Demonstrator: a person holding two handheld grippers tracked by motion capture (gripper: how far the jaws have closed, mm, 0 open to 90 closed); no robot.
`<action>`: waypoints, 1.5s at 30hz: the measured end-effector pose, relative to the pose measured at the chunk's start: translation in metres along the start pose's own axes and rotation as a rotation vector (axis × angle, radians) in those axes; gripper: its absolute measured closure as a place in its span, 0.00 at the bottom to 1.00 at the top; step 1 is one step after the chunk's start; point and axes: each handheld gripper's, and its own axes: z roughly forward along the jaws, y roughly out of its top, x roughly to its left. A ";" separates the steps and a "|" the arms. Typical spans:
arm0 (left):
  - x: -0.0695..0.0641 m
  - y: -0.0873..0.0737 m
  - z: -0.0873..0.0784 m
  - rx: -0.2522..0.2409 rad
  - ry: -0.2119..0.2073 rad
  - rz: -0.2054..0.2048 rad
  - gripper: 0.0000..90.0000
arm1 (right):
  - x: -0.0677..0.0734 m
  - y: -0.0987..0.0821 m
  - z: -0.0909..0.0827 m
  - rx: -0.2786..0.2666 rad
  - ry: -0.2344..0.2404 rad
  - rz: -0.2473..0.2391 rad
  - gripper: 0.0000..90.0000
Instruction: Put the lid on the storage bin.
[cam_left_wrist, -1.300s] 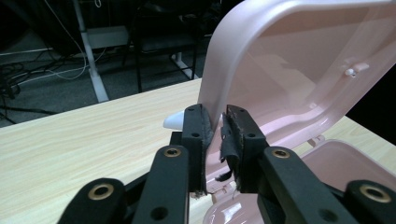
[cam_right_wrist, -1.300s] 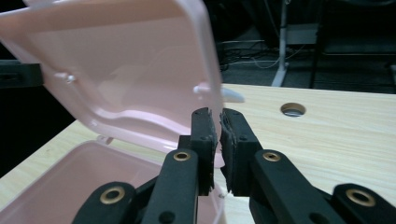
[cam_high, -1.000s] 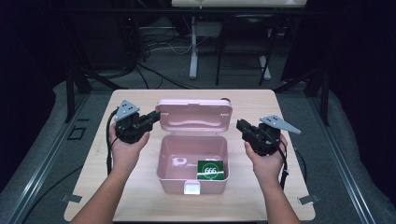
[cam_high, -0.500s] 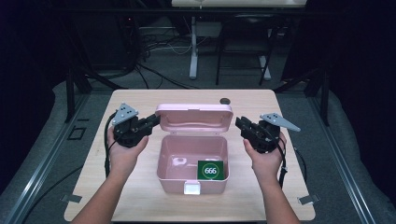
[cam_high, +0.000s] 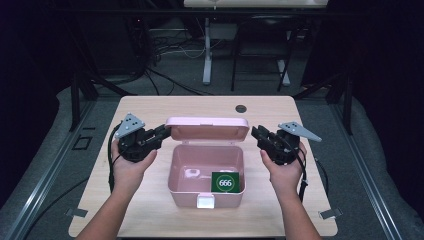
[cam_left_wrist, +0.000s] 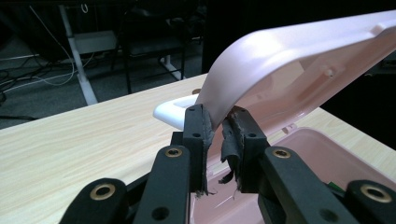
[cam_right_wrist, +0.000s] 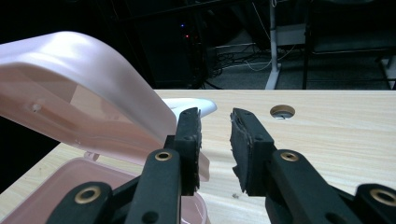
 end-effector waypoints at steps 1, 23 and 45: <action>0.000 0.000 -0.001 -0.001 -0.001 0.001 0.87 | 0.000 0.000 0.000 0.000 -0.001 0.000 0.80; -0.007 -0.001 -0.017 -0.003 -0.043 0.000 0.81 | -0.013 0.000 -0.003 0.018 -0.012 0.017 0.72; -0.014 -0.015 -0.031 0.018 -0.078 0.005 0.76 | -0.025 -0.002 0.003 0.061 -0.067 -0.019 0.45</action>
